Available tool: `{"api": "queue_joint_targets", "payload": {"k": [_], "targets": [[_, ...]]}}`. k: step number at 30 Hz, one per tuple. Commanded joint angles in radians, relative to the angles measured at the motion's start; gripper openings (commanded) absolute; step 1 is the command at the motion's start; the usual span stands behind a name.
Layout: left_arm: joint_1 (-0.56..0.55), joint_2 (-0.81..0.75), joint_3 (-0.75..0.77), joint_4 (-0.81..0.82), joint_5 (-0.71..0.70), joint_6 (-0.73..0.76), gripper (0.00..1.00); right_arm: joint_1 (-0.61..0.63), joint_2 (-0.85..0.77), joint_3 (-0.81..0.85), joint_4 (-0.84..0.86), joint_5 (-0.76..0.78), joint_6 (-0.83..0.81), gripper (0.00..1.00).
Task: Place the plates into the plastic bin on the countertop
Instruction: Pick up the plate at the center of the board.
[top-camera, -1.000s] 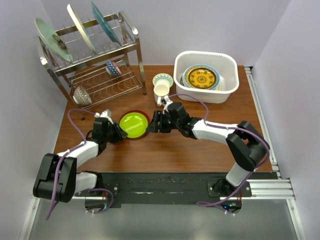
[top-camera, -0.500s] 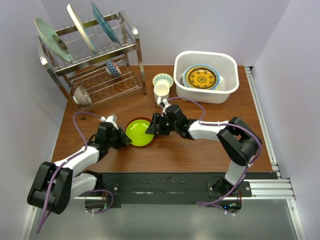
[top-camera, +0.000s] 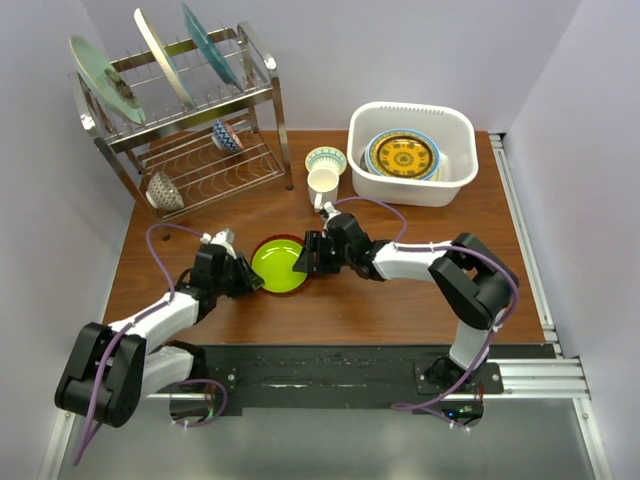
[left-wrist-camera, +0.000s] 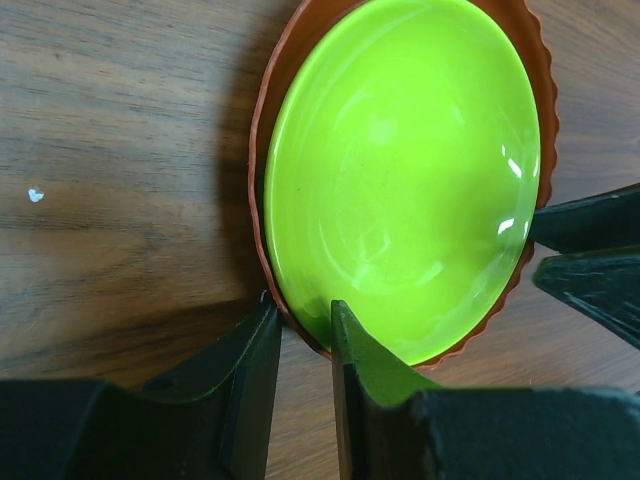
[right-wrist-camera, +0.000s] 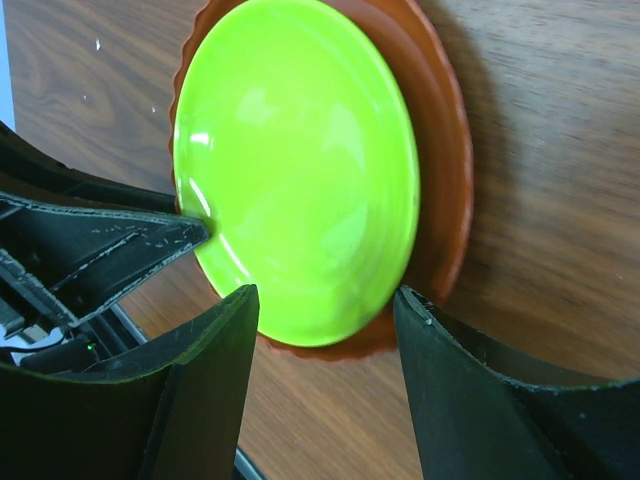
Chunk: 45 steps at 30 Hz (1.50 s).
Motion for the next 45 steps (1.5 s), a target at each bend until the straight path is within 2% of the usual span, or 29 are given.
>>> {"api": "queue_joint_targets", "payload": {"k": [1,12,15,16,19,22,23,27,30,37,40,42,43,44,45], "targets": [[-0.009,0.024,-0.033,-0.078,-0.008,0.003,0.32,0.004,0.032,0.018,-0.006,0.04,-0.02,0.6],[-0.015,0.027,-0.037,-0.077,0.002,-0.001,0.32,0.035,0.13,0.049,-0.004,0.083,-0.011,0.57],[-0.017,0.03,-0.04,-0.075,0.003,-0.001,0.32,0.042,0.159,0.049,0.017,0.077,-0.002,0.43],[-0.019,0.032,-0.04,-0.043,0.005,-0.001,0.32,0.044,0.162,0.046,0.022,0.076,0.002,0.3],[-0.019,0.029,-0.043,-0.041,0.009,0.0,0.33,0.045,0.156,0.026,0.048,0.079,0.006,0.1],[-0.02,0.017,-0.047,-0.04,0.012,0.005,0.38,0.044,0.156,0.02,0.06,0.071,0.005,0.02],[-0.02,0.012,-0.045,-0.041,0.015,0.005,0.39,0.045,0.155,0.018,0.062,0.07,0.005,0.01],[-0.022,-0.052,-0.039,-0.058,-0.006,0.005,0.57,0.045,0.142,0.014,0.054,0.06,0.003,0.0],[-0.02,-0.114,-0.027,-0.129,-0.05,0.003,0.66,0.044,0.118,0.014,0.033,0.057,-0.003,0.0],[-0.02,-0.273,0.007,-0.267,-0.178,-0.006,0.8,0.044,0.058,0.001,0.025,0.062,0.002,0.0],[-0.02,-0.325,0.007,-0.271,-0.178,-0.018,0.82,0.044,0.038,-0.008,0.019,0.073,0.006,0.0],[-0.02,-0.356,0.007,-0.282,-0.202,-0.024,0.93,0.042,0.011,-0.017,0.02,0.079,0.011,0.0],[-0.02,-0.364,0.01,-0.288,-0.215,-0.026,0.94,0.042,0.001,-0.019,0.02,0.082,0.011,0.0],[-0.02,-0.371,0.01,-0.288,-0.216,-0.027,1.0,0.041,-0.015,-0.02,0.013,0.082,0.009,0.0],[-0.02,-0.384,0.01,-0.288,-0.216,-0.03,1.0,0.039,-0.025,-0.023,0.011,0.082,0.009,0.0]]}}
